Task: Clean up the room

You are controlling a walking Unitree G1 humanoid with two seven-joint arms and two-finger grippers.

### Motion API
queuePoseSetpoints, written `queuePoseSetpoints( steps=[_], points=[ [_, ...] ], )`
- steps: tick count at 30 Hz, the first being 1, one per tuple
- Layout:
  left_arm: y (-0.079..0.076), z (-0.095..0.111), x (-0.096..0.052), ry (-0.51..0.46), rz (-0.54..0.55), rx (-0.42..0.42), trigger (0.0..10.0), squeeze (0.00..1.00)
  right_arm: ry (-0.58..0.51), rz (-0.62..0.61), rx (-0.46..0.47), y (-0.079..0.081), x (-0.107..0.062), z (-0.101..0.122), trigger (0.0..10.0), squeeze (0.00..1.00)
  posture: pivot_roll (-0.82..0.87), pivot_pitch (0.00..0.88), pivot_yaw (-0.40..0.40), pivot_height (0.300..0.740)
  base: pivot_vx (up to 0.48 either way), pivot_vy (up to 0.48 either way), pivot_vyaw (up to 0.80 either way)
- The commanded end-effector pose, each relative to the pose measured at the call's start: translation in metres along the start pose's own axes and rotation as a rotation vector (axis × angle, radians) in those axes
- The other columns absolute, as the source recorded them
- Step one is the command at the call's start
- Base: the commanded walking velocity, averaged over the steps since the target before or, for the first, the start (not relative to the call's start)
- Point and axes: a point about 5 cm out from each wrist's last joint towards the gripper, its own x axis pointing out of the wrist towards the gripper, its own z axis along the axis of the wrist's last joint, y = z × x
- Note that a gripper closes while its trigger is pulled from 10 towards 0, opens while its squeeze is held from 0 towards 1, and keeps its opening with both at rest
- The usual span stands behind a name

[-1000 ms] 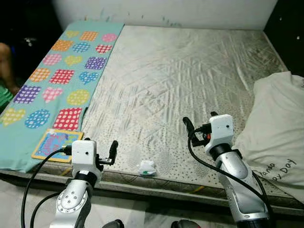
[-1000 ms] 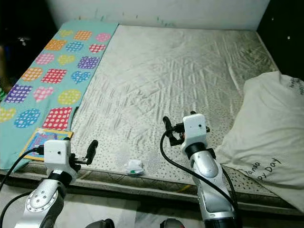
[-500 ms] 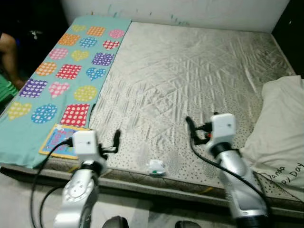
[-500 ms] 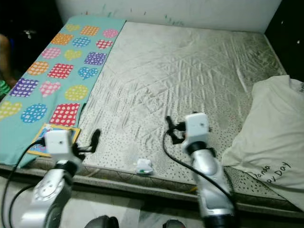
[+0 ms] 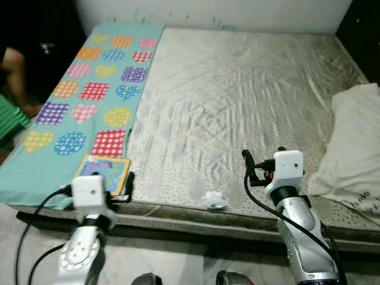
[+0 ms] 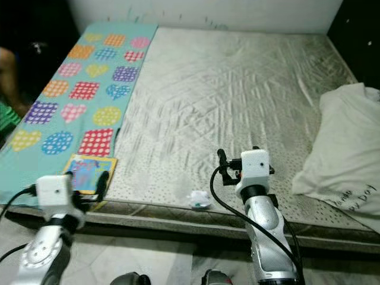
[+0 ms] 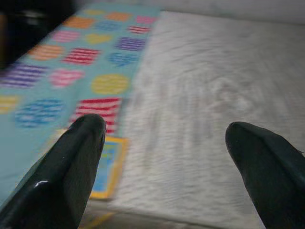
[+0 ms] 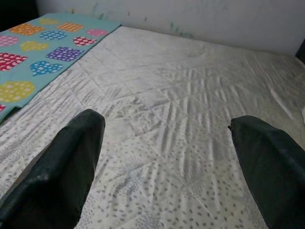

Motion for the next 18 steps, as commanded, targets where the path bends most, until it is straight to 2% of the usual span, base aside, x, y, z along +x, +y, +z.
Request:
queuePoseSetpoints(
  steps=[1,4,8,15,18],
  points=[
    [-0.001,0.005,-0.003,-0.029,0.0,0.013,10.0,0.0,-0.013,-0.059,-0.016,-0.015,-0.004,0.001,10.0,0.0,-0.11,0.161,0.037,0.74,0.0,0.0,0.0],
    [0.008,0.004,-0.011,-0.03,0.018,0.037,10.0,0.0,-0.002,-0.078,-0.019,-0.025,-0.008,-0.001,10.0,0.0,-0.11,0.163,0.036,0.74,0.0,0.0,0.0],
    [0.015,0.0,-0.016,-0.015,0.035,0.063,10.0,0.0,0.0,-0.077,-0.03,-0.027,-0.009,-0.003,10.0,0.0,-0.11,0.165,0.031,0.74,0.0,0.0,0.0],
    [0.008,0.002,-0.014,-0.027,0.008,0.063,10.0,0.0,0.01,-0.072,-0.01,-0.022,-0.008,-0.003,10.0,0.0,-0.11,0.166,0.029,0.74,0.0,0.0,0.0],
    [0.006,0.003,-0.012,-0.031,0.0,0.06,10.0,0.0,0.025,-0.079,0.005,-0.021,-0.008,-0.006,10.0,0.0,-0.11,0.166,0.031,0.74,0.0,0.0,-0.8]
  ],
)
